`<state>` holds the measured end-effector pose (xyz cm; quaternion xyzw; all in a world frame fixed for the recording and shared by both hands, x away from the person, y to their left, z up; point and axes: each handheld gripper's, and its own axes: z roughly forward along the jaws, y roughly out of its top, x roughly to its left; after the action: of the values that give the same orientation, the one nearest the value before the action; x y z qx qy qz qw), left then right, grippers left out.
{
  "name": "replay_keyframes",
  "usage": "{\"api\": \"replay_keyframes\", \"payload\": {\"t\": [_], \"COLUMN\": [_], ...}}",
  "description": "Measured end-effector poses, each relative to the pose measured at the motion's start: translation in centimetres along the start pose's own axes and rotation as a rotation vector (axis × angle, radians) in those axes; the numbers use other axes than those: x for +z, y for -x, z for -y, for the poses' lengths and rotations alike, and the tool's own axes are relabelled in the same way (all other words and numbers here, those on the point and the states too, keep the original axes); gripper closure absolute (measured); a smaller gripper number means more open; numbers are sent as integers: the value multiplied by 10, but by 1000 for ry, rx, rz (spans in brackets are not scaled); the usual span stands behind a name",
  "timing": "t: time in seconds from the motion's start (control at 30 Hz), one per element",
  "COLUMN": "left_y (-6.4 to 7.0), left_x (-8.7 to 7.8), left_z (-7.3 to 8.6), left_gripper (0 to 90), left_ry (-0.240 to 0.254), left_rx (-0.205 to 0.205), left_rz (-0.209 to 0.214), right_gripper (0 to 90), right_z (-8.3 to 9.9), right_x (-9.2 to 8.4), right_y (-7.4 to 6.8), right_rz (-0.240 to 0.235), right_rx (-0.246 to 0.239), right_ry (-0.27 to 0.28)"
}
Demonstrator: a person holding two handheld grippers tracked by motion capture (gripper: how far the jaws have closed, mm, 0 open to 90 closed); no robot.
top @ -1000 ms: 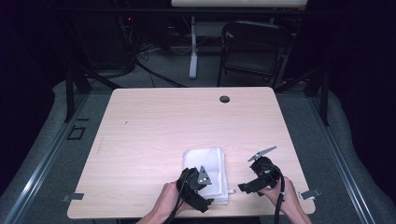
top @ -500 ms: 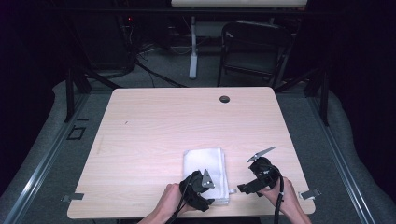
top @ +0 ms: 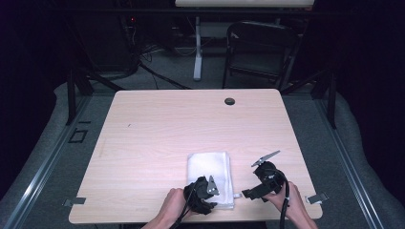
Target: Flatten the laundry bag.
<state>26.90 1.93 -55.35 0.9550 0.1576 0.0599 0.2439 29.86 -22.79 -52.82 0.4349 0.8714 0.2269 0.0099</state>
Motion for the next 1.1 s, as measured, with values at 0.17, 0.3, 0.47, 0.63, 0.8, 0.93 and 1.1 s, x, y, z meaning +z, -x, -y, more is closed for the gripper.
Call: {"api": "replay_keyframes", "payload": {"t": [0.17,0.3,0.47,0.63,0.8,0.93,1.1], "left_y": [-4,-4,-6,-9,-14,-14,-16], "left_x": [-1,0,-1,-1,-2,-2,-4], "left_z": [2,3,5,6,9,10,10], "left_gripper": [645,677,724,782,819,842,848], "left_ry": [2,11,22,34,51,74,86], "left_rx": [0,5,-14,-30,-62,-80,-90], "left_rz": [1,-9,-8,4,24,28,34], "right_gripper": [91,91,92,100,125,143,186], "right_z": [0,0,0,0,-1,0,0], "right_x": [-1,-1,-1,-2,1,2,1], "right_y": [0,1,0,-1,-2,-3,-3], "right_rz": [1,-3,1,2,-35,-25,-33], "right_rx": [-4,-6,-6,-12,9,12,-8], "right_ry": [-16,-19,-18,-18,-6,-5,-10]}}
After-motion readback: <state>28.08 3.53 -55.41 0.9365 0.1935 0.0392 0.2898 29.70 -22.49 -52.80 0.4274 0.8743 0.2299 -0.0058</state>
